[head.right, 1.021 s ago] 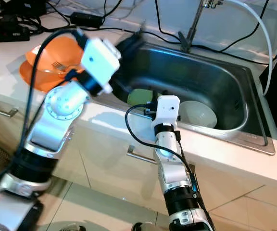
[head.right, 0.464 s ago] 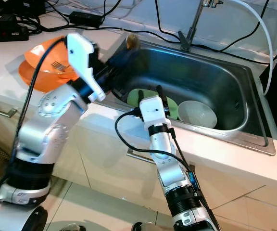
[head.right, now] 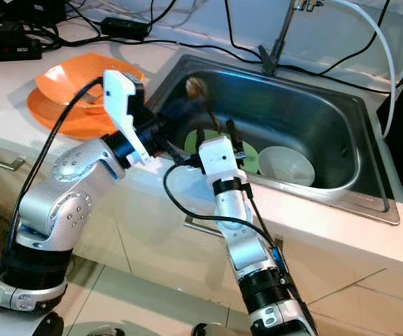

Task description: Kitchen organization

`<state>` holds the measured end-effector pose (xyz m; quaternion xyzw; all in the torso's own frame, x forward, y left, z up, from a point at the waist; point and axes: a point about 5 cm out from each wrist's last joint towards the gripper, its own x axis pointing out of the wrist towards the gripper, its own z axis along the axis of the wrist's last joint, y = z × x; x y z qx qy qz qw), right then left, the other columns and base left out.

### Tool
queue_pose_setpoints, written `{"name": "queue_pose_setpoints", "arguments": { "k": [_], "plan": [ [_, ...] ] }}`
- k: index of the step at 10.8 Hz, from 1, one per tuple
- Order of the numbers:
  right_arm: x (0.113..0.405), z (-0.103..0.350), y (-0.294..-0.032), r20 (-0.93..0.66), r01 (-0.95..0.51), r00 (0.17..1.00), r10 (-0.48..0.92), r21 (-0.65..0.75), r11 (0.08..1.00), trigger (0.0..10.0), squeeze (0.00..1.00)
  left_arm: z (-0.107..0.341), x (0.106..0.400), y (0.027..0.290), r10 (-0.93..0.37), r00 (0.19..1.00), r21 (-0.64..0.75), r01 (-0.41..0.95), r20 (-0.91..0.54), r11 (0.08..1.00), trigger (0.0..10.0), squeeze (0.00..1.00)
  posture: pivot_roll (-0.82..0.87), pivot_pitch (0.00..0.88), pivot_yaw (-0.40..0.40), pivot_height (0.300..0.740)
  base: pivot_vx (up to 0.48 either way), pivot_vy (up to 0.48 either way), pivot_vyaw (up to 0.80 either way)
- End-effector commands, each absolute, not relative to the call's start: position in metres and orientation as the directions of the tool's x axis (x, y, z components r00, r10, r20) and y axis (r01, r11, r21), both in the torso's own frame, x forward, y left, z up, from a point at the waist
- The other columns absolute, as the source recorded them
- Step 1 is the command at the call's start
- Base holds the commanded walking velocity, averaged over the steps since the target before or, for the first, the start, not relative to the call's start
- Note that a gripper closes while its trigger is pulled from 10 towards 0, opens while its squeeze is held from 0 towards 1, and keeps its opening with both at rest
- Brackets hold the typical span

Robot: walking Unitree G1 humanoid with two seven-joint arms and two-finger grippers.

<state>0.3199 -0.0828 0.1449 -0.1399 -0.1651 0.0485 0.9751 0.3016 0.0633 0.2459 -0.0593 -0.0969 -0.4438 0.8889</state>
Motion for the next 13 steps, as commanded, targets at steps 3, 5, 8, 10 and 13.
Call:
{"name": "queue_pose_setpoints", "arguments": {
  "k": [3, 5, 8, 10, 13],
  "plan": [
    [0.323, 0.159, -0.084, 0.352, -0.036, 0.927, 0.127, -0.254, 0.967, 10.0, 0.0, 0.247, 0.294, 0.056, -0.815, 0.539, -0.025, 0.837, 0.212, 0.547, 10.0, 0.0, 0.01, 0.068, -0.074, 0.74, 0.0, 0.0, 0.0],
    [0.323, 0.159, -0.085, 0.351, -0.03, 0.929, 0.115, -0.238, 0.971, 10.0, 0.0, 0.244, 0.294, 0.06, -0.814, 0.55, -0.017, 0.83, 0.187, 0.557, 10.0, 0.0, 0.01, 0.072, -0.074, 0.74, 0.0, 0.0, 0.0],
    [0.323, 0.159, -0.086, 0.351, -0.027, 0.93, 0.108, -0.229, 0.973, 0.0, 0.0, 0.242, 0.295, 0.068, -0.805, 0.569, -0.013, 0.818, 0.171, 0.575, 10.0, 0.0, 0.01, 0.075, -0.075, 0.74, 0.0, 0.0, 0.0],
    [0.323, 0.158, -0.087, 0.349, -0.028, 0.931, 0.106, -0.221, 0.975, 0.0, 0.0, 0.241, 0.295, 0.066, -0.807, 0.567, -0.018, 0.82, 0.166, 0.573, 10.0, 0.0, 0.01, 0.077, -0.075, 0.74, 0.0, 0.0, 0.0],
    [0.323, 0.158, -0.087, 0.346, -0.034, 0.932, 0.107, -0.211, 0.977, 0.0, 0.0, 0.239, 0.294, 0.064, -0.815, 0.558, -0.027, 0.827, 0.157, 0.561, 10.0, 0.0, 0.01, 0.079, -0.076, 0.74, 0.0, 0.0, 0.0]
  ]
}}
